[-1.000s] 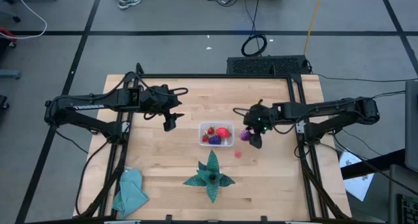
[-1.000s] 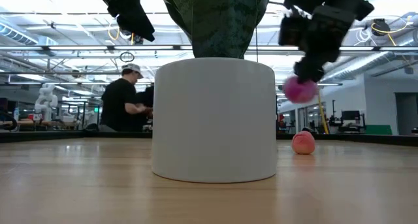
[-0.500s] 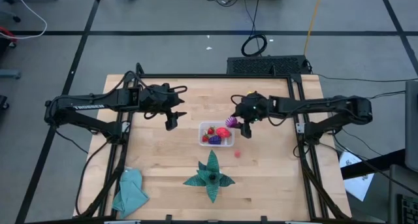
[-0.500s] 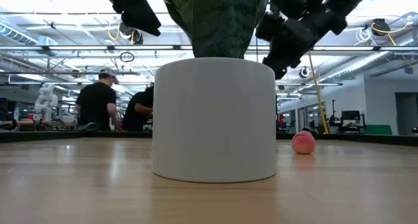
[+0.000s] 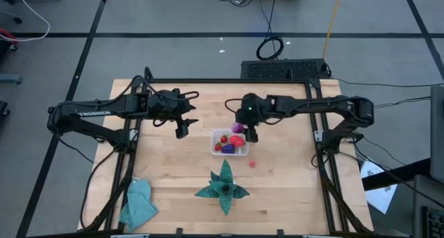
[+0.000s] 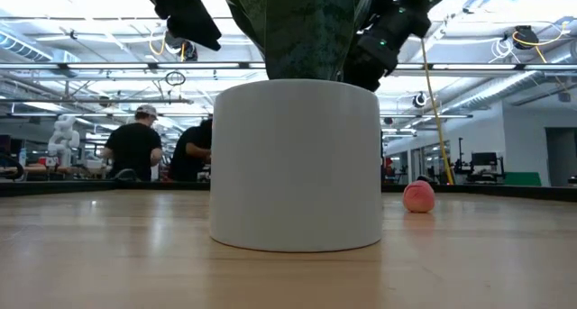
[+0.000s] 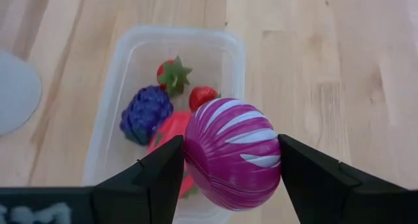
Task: Pick and placing Produce into tupperware
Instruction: Put the purple onion into the transparent bin
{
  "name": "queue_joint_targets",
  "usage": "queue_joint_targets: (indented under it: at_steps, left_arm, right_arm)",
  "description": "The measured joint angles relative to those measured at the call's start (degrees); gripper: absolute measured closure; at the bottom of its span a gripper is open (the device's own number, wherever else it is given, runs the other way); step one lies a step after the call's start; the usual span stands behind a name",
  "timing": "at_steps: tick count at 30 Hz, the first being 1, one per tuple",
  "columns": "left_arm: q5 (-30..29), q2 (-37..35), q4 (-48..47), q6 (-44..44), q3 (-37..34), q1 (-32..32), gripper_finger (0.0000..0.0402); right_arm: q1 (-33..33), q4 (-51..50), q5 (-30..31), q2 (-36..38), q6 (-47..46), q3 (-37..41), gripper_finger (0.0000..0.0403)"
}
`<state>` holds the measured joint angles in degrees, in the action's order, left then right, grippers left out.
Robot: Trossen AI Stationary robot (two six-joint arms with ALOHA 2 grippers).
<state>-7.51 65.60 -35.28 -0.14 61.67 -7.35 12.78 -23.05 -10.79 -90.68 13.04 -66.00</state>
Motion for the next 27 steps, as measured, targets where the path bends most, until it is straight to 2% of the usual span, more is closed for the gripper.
queue_joint_targets:
  at_steps: [20,27]
  left_arm:
    - [-1.4,0.0,-1.42,1.07,0.01,-0.13,0.0158]
    - [-1.64,0.0,-1.25,2.87,0.0,-0.13,0.0158]
  right_arm:
    - [-1.44,1.32,-3.04,-2.03,2.98,-0.9,0.0179]
    - [-3.99,-2.53,-3.1,-2.01,4.17,-6.22,0.0179]
